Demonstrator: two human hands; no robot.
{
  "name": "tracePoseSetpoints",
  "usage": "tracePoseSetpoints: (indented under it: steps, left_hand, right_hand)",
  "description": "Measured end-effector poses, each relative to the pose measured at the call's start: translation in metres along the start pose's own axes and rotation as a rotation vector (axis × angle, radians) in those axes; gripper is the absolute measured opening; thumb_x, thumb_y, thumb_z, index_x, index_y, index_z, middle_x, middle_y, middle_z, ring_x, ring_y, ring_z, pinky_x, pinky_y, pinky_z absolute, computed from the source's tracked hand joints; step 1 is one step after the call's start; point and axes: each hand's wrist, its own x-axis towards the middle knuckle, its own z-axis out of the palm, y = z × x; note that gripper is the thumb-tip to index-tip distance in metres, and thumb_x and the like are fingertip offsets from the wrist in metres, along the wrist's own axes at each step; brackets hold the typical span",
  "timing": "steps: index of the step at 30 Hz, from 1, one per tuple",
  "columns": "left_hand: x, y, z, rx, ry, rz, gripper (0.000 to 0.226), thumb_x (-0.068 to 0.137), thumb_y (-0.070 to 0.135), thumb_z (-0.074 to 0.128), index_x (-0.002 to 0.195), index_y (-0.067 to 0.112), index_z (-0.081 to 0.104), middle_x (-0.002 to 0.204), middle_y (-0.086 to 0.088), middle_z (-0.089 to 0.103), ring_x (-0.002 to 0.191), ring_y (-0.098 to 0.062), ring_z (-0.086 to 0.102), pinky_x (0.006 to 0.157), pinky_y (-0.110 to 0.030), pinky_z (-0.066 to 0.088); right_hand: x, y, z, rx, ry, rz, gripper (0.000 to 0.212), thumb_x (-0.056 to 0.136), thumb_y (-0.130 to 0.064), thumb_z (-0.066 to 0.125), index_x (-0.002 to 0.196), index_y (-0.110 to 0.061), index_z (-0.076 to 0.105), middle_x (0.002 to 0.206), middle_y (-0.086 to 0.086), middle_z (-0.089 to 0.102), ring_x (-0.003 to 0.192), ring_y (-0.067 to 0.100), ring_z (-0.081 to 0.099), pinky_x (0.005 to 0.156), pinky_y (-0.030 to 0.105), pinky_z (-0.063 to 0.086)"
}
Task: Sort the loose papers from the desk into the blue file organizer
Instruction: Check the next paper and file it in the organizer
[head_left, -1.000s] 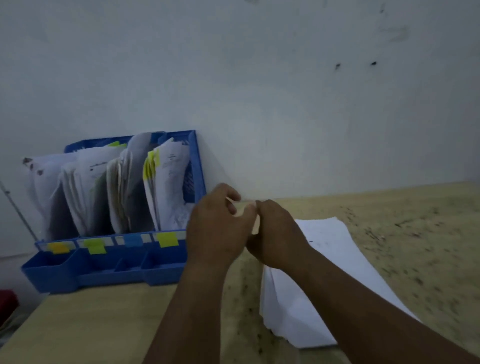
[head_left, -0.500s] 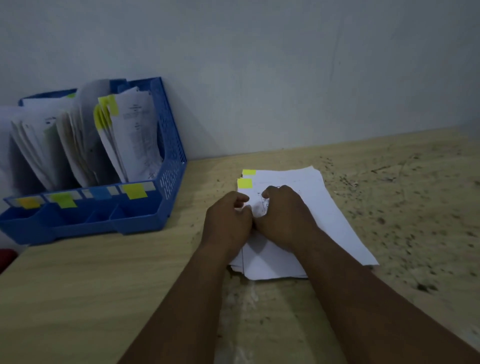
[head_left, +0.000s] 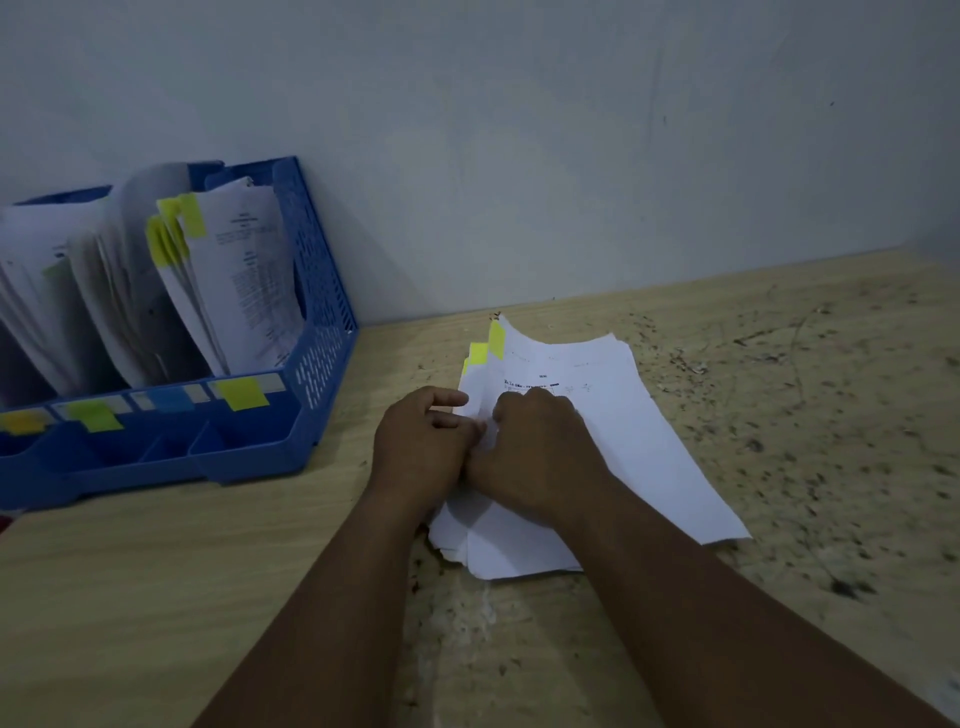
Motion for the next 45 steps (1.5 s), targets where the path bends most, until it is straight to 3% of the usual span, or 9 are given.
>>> tracePoseSetpoints:
  steps: [4,15,20,24,28,32,35,39,45]
  left_hand:
    - [0.002,0.001,-0.002,-0.097,-0.007,-0.029,0.028,0.078,0.014,0.080,0.101,0.029,0.072,0.080,-0.001,0.077,0.079,-0.018,0.075,0.077,-0.039,0.060]
    - [0.003,0.003,-0.003,-0.207,-0.073,0.008,0.026,0.083,0.014,0.079,0.105,0.025,0.072,0.080,-0.004,0.078,0.078,-0.020,0.075,0.070,-0.032,0.057]
    - [0.001,0.008,0.000,-0.322,-0.125,-0.032,0.017,0.089,0.022,0.075,0.106,0.019,0.075,0.090,-0.008,0.079,0.092,-0.027,0.075,0.083,-0.040,0.060]
    - [-0.002,0.013,0.000,-0.524,-0.227,-0.103,0.033,0.094,0.034,0.067,0.106,0.004,0.074,0.106,-0.025,0.073,0.100,-0.034,0.071,0.094,-0.052,0.055]
    - [0.001,0.015,-0.004,-0.561,-0.140,-0.134,0.025,0.098,0.025,0.061,0.093,0.003,0.072,0.091,-0.021,0.073,0.090,-0.033,0.070,0.078,-0.042,0.056]
    - [0.003,0.014,-0.008,-0.551,-0.015,-0.075,0.024,0.103,0.021,0.055,0.101,0.008,0.075,0.098,-0.015,0.077,0.099,-0.034,0.073,0.090,-0.049,0.058]
    - [0.007,0.014,-0.013,-0.533,0.082,-0.003,0.020,0.103,0.024,0.058,0.104,0.015,0.076,0.099,-0.007,0.079,0.097,-0.030,0.074,0.089,-0.051,0.059]
    - [0.009,0.016,-0.022,-0.556,0.174,0.038,0.011,0.098,0.022,0.065,0.096,0.021,0.076,0.092,0.000,0.079,0.089,-0.022,0.075,0.079,-0.039,0.062]
    - [0.007,0.029,-0.039,-0.619,0.257,0.105,0.012,0.096,0.024,0.068,0.101,0.017,0.076,0.092,0.001,0.079,0.090,-0.019,0.076,0.076,-0.036,0.061]
  right_hand:
    - [0.001,-0.001,0.001,-0.011,0.024,0.013,0.045,0.071,-0.058,0.048,0.091,-0.019,0.057,0.097,0.005,0.060,0.095,0.029,0.057,0.087,0.045,0.049]
    - [-0.002,-0.014,0.001,0.027,-0.032,0.094,0.018,0.084,-0.040,0.045,0.083,-0.024,0.052,0.103,0.001,0.057,0.109,0.029,0.055,0.103,0.059,0.036]
    - [0.000,-0.014,0.002,0.127,0.085,0.019,0.017,0.087,-0.035,0.045,0.078,-0.021,0.046,0.093,0.000,0.051,0.095,0.027,0.056,0.092,0.052,0.047]
    - [0.005,-0.010,0.005,0.319,0.170,-0.193,0.022,0.085,-0.030,0.045,0.096,-0.015,0.055,0.100,0.000,0.053,0.095,0.020,0.052,0.086,0.043,0.049]
    - [0.007,-0.008,0.012,0.308,0.202,-0.382,0.024,0.086,-0.030,0.048,0.100,-0.014,0.060,0.113,0.001,0.059,0.110,0.020,0.054,0.098,0.039,0.044]
    - [0.003,-0.010,0.010,0.344,0.285,-0.393,0.025,0.087,-0.038,0.057,0.105,-0.021,0.060,0.114,-0.006,0.058,0.114,0.016,0.053,0.098,0.037,0.045]
    - [0.003,-0.006,0.009,0.278,0.323,-0.311,0.043,0.082,-0.051,0.064,0.116,-0.028,0.054,0.121,-0.010,0.053,0.115,0.013,0.051,0.097,0.037,0.046]
    - [0.005,-0.001,0.009,0.197,0.225,-0.185,0.077,0.072,-0.074,0.060,0.137,-0.037,0.041,0.150,-0.005,0.037,0.141,0.018,0.033,0.112,0.045,0.037]
    - [-0.003,-0.009,0.001,0.230,0.128,-0.155,0.096,0.070,-0.074,0.070,0.149,-0.048,0.022,0.163,-0.010,0.009,0.150,0.016,0.008,0.116,0.045,0.029]
